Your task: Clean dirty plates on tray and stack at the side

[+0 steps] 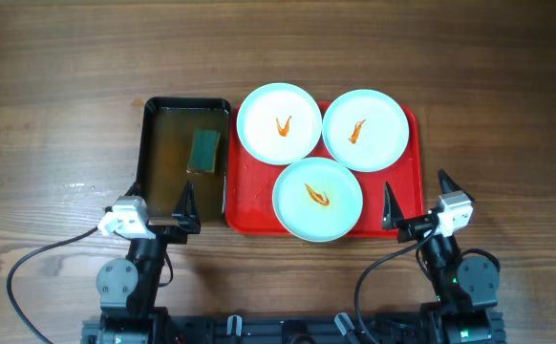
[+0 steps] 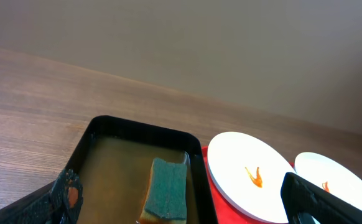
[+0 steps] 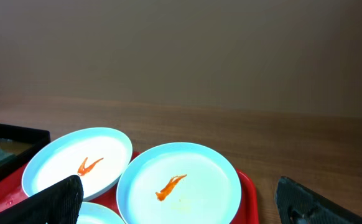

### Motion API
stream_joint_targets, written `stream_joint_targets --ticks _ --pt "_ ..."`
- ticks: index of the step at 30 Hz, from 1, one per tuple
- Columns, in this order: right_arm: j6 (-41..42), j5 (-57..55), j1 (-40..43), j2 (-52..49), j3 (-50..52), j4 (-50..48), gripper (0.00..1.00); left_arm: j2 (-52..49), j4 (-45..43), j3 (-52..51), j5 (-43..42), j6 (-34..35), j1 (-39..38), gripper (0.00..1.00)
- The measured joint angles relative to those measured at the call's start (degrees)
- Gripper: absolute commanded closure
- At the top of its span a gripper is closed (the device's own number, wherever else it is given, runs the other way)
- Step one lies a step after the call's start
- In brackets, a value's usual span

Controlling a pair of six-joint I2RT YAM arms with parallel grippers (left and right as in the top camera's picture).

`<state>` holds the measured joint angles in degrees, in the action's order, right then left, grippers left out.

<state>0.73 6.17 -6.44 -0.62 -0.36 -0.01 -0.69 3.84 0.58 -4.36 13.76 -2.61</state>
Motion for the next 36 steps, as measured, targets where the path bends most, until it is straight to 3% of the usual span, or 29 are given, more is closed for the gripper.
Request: stream_joint_targets --ticks 14,23,26,29,36 --pt "0.0 0.0 0.0 0.0 0.0 0.0 0.0 0.0 0.0 0.0 0.0 0.0 0.0 0.0" --pt "11.5 1.4 0.0 -0.8 -0.5 3.0 0.0 0.0 0.0 0.0 0.3 0.0 0.0 0.0" --pt "12.9 2.5 0.0 -3.5 -2.1 7.3 0.01 -0.7 2.4 0.8 0.7 0.0 0.0 0.0" --pt "13.6 2.9 0.0 -9.7 -9.0 12.7 0.0 -4.8 11.0 5.1 1.1 -0.2 0.0 0.0" --pt "12.7 6.1 0.0 -32.1 -26.9 27.6 0.0 -26.3 20.2 21.7 1.1 -0.4 0.0 0.0"
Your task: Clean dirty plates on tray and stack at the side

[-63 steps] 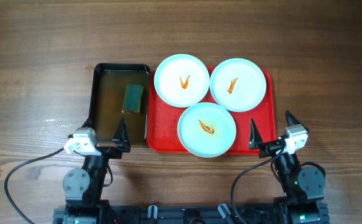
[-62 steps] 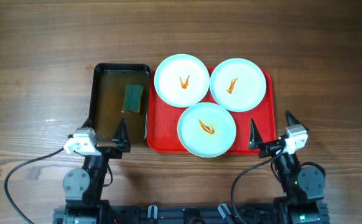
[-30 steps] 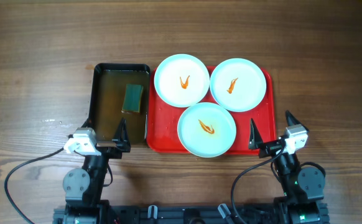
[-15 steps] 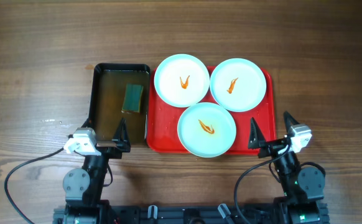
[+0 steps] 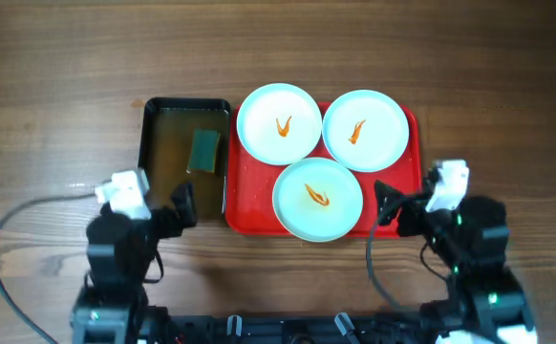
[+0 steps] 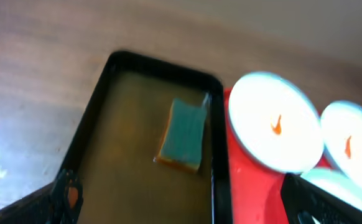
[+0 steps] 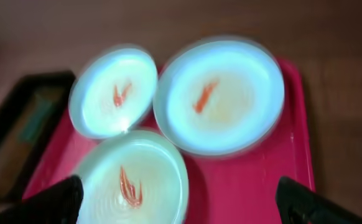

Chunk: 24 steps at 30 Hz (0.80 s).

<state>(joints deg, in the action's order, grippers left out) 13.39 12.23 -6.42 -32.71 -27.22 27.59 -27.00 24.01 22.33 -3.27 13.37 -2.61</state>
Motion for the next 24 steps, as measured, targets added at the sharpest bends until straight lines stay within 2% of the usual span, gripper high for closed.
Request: stream_joint_targets --ticks 4,8,9,12,15,16,19,21,24 --pt "-1.6 0.2 0.0 -13.2 -10.3 10.2 0.0 -17.6 10.8 15.5 0.0 -0.3 0.0 0.0" --pt "-1.8 1.2 0.0 -22.8 -18.8 12.1 0.01 -32.0 23.9 32.3 0.0 -0.4 0.0 0.0" --pt "-1.9 2.8 0.0 -24.0 -19.6 12.1 0.0 -35.3 24.9 36.1 0.0 -0.5 0.0 0.0" --pt "-2.0 6.0 0.0 -26.1 -19.7 12.0 0.0 -40.2 25.4 38.2 -0.3 -0.4 0.0 0.0" --pt "-2.0 6.4 0.0 -27.0 -19.7 12.0 0.0 -43.5 23.1 38.2 -2.0 -0.5 0.0 0.0" --pt "-1.9 6.4 0.0 -27.3 -19.7 12.0 0.01 -44.5 21.0 38.2 -2.5 -0.5 0.0 0.0" --pt "-1.9 6.5 0.0 -27.8 -19.7 11.8 0.0 -46.8 12.0 38.2 -3.3 -0.5 0.0 0.08" --pt "-1.9 6.5 0.0 -27.8 -19.7 11.8 0.01 -49.0 6.9 38.3 -3.5 -1.1 -0.3 0.09" --pt "-1.9 6.7 0.0 -27.8 -19.7 11.8 0.0 -54.1 2.8 38.4 -3.6 -5.1 -2.3 0.08"
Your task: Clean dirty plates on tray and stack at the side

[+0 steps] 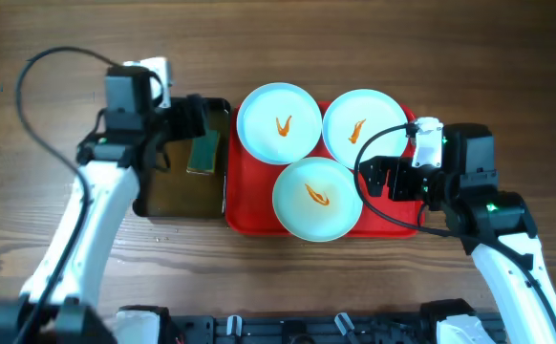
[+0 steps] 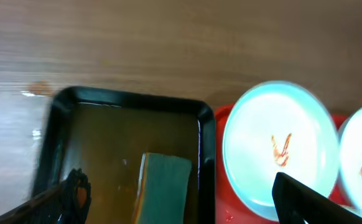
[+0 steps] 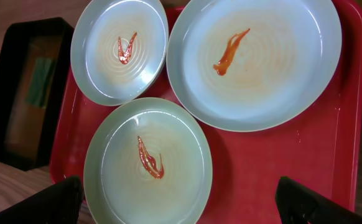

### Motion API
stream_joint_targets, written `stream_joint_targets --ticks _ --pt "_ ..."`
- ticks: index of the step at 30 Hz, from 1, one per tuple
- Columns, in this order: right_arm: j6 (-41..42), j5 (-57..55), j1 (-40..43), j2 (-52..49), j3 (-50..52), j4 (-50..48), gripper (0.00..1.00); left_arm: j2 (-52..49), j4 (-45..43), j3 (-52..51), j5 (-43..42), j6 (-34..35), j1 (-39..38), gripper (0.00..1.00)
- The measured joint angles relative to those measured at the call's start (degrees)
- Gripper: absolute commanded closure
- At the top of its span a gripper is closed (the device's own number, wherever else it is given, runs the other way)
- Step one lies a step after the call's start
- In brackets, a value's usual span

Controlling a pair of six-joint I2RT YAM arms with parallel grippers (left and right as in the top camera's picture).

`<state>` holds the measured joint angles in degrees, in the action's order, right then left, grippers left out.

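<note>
Three pale blue plates with orange sauce smears lie on the red tray (image 1: 249, 203): far left (image 1: 278, 122), far right (image 1: 365, 129) and near (image 1: 317, 198). A green sponge (image 1: 204, 153) lies in the black basin (image 1: 178, 191) of brownish water to the left of the tray. My left gripper (image 1: 184, 122) hangs open over the basin's far end; in its wrist view the sponge (image 2: 163, 186) sits between the spread fingers. My right gripper (image 1: 385, 178) is open over the tray's right part, and its wrist view looks down on the near plate (image 3: 148, 160), with nothing held.
Everything rests on a wooden table (image 1: 507, 57). The left arm's black cable (image 1: 30, 76) loops over the table's left side. The basin's right wall stands against the tray's left edge (image 3: 66, 124).
The left arm has moved from the near edge to over the basin's far end. The right gripper now sits over the tray's right side, looking straight down. Plates and sponge have not moved.
Both arms were folded at the table's near edge, grippers open, with cameras looking low across the table. Then both were raised and tilted down toward basin and tray. Now the left gripper is over the basin and the right over the tray, both empty.
</note>
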<state>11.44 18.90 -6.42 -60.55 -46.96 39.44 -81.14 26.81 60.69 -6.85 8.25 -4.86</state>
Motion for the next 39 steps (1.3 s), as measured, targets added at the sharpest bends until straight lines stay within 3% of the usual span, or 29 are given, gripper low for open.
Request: stream_joint_targets --ticks 7,14,20,26,29,31,35,39 --pt "0.0 0.2 0.0 0.0 0.0 0.3 0.0 -15.7 -1.1 0.0 -0.1 -6.2 -3.0 0.13" --pt "0.0 0.2 0.0 0.0 0.0 0.3 0.01 -22.6 -0.9 0.0 -0.3 -7.3 -3.7 0.45" --pt "0.0 0.2 0.0 0.0 0.0 0.3 0.0 -23.4 0.2 0.0 -0.3 -7.6 -5.0 0.52" --pt "0.0 0.2 0.0 0.0 0.0 0.4 0.01 -24.0 1.7 0.0 -0.5 -7.6 -5.0 0.76" --pt "0.0 0.2 0.0 0.0 0.0 0.4 0.01 -24.0 1.9 0.0 -0.5 -7.6 -5.0 0.96" --pt "0.0 0.2 0.0 -0.3 0.0 0.4 0.08 -24.0 2.1 0.0 -0.5 -7.6 -5.0 0.96" --pt "-0.4 0.3 0.0 -3.9 0.0 0.8 0.31 -24.0 2.1 0.0 -0.5 -7.6 -5.0 0.96" --pt "-0.6 0.6 -1.6 -9.0 0.0 0.8 0.35 -24.0 2.3 0.0 -0.5 -6.5 -5.0 0.96"
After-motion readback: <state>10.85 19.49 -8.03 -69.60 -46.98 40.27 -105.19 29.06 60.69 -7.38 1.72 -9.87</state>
